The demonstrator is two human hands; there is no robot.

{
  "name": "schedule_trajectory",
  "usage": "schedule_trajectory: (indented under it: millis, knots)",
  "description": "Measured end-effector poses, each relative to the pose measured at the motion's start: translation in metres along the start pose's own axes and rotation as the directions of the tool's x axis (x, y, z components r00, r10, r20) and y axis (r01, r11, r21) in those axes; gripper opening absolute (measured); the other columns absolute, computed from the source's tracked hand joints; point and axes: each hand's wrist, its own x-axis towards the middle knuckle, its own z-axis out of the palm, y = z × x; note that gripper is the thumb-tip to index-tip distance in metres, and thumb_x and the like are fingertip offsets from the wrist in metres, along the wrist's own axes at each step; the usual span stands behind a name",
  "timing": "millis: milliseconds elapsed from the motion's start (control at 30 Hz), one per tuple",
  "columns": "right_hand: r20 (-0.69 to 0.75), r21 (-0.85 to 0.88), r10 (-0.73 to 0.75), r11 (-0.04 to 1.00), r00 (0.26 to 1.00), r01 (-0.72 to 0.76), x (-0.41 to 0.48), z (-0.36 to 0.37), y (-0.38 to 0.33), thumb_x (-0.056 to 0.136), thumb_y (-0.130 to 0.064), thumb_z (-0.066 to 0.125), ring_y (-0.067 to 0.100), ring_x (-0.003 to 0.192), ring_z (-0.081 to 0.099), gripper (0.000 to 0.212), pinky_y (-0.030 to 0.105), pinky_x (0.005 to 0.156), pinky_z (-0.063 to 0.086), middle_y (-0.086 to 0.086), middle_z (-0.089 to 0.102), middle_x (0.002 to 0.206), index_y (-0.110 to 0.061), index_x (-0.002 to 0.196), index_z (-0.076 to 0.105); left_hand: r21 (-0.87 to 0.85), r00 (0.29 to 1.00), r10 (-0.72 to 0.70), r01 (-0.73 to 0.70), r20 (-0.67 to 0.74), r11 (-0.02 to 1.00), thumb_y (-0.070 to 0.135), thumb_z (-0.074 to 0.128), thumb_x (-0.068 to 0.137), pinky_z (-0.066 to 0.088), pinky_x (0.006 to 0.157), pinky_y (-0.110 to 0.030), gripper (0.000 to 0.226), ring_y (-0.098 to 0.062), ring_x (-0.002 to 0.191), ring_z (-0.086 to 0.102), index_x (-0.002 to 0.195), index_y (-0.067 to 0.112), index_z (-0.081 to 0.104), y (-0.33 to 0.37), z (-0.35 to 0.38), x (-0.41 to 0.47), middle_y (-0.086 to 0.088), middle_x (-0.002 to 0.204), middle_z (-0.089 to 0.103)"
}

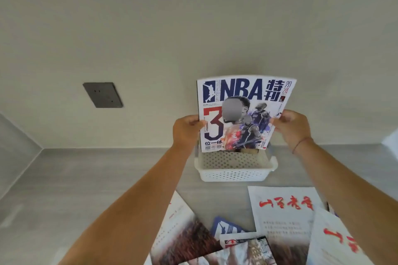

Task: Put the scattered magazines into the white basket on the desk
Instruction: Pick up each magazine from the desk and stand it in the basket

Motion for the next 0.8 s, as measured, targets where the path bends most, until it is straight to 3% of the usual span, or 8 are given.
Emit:
schedule_trajectory:
  millis: [100,200,300,433,533,667,733,800]
  knots:
    - [0.015,-0.023,0.016,1.0,1.0,-0.016,0.021,0.004,0.017,0.083,-0.014,0.066,0.022,0.08,0.066,0.007,0.04,0.085,0.055,-0.001,0.07,0.08,-0.018,0.078,0.067,0.029,0.989,-0.103,0.107,-0.11,0.994,0.009,0.069,0.077,0.057,0.071,-0.027,0.014,-0.009,0.07,0.07,0.082,0.021,0.075,-0.021,0.023,0.018,-0.003,0.086,0.076]
    - [0.013,0.006,0.018,1.0,1.0,-0.018,0.043,0.013,0.022,0.081,-0.016,0.068,0.018,0.08,0.065,0.012,0.036,0.086,0.054,0.006,0.073,0.089,-0.01,0.091,0.071,-0.004,0.962,-0.198,0.201,-0.189,0.98,0.011,0.07,0.078,0.057,0.082,-0.038,0.009,-0.021,0.081,0.07,0.083,0.017,0.074,-0.036,0.036,0.036,-0.005,0.088,0.075]
    - [0.008,0.013,0.024,1.0,1.0,-0.024,0.055,0.022,0.027,0.081,-0.016,0.068,0.017,0.082,0.065,0.013,0.03,0.082,0.051,0.005,0.073,0.093,-0.011,0.092,0.071,-0.064,0.933,-0.257,0.249,-0.251,0.966,0.009,0.07,0.078,0.058,0.079,-0.036,0.009,-0.02,0.078,0.07,0.08,0.018,0.071,-0.046,0.042,0.044,-0.006,0.088,0.075]
    - [0.021,0.049,0.062,0.997,0.998,-0.063,0.058,0.027,0.045,0.08,-0.014,0.068,0.015,0.075,0.066,0.005,0.034,0.08,0.055,0.001,0.073,0.084,-0.018,0.081,0.07,-0.109,0.917,-0.257,0.234,-0.306,0.966,0.009,0.07,0.077,0.057,0.076,-0.032,0.011,-0.019,0.077,0.07,0.079,0.02,0.07,-0.054,0.047,0.048,-0.001,0.083,0.074]
    - [-0.015,0.025,0.103,0.994,0.995,-0.102,0.06,0.028,0.063,0.079,-0.014,0.067,0.018,0.075,0.066,0.004,0.036,0.079,0.055,0.001,0.072,0.083,-0.018,0.08,0.069,-0.05,0.924,-0.248,0.244,-0.291,0.969,0.014,0.07,0.078,0.055,0.067,-0.027,0.014,-0.014,0.077,0.069,0.091,0.018,0.069,-0.059,0.052,0.045,0.004,0.084,0.072]
    - [-0.102,-0.038,0.161,0.985,0.982,-0.166,0.062,0.03,0.077,0.08,-0.018,0.067,0.02,0.084,0.063,0.017,0.035,0.08,0.051,0.005,0.069,0.101,-0.015,0.095,0.06,0.0,0.947,-0.21,0.216,-0.245,0.976,0.016,0.063,0.083,0.054,0.067,-0.026,0.014,-0.012,0.076,0.068,0.093,0.021,0.072,-0.062,0.06,0.045,0.005,0.086,0.072]
    - [-0.109,-0.067,0.159,0.984,0.981,-0.167,0.063,0.03,0.077,0.083,-0.02,0.065,0.021,0.093,0.061,0.032,0.041,0.089,0.051,0.004,0.065,0.111,-0.014,0.113,0.056,0.035,0.944,-0.197,0.214,-0.266,0.976,0.015,0.06,0.085,0.05,0.063,-0.023,0.018,-0.012,0.071,0.066,0.09,0.025,0.074,-0.061,0.062,0.047,0.007,0.08,0.07]
    - [-0.093,-0.115,0.146,0.981,0.985,-0.157,0.064,0.03,0.074,0.086,-0.019,0.059,0.025,0.096,0.062,0.032,0.044,0.091,0.051,0.005,0.065,0.112,-0.014,0.117,0.057,0.067,0.939,-0.19,0.218,-0.285,0.974,0.015,0.058,0.086,0.05,0.065,-0.023,0.019,-0.014,0.071,0.065,0.093,0.023,0.075,-0.061,0.062,0.048,0.007,0.078,0.069]
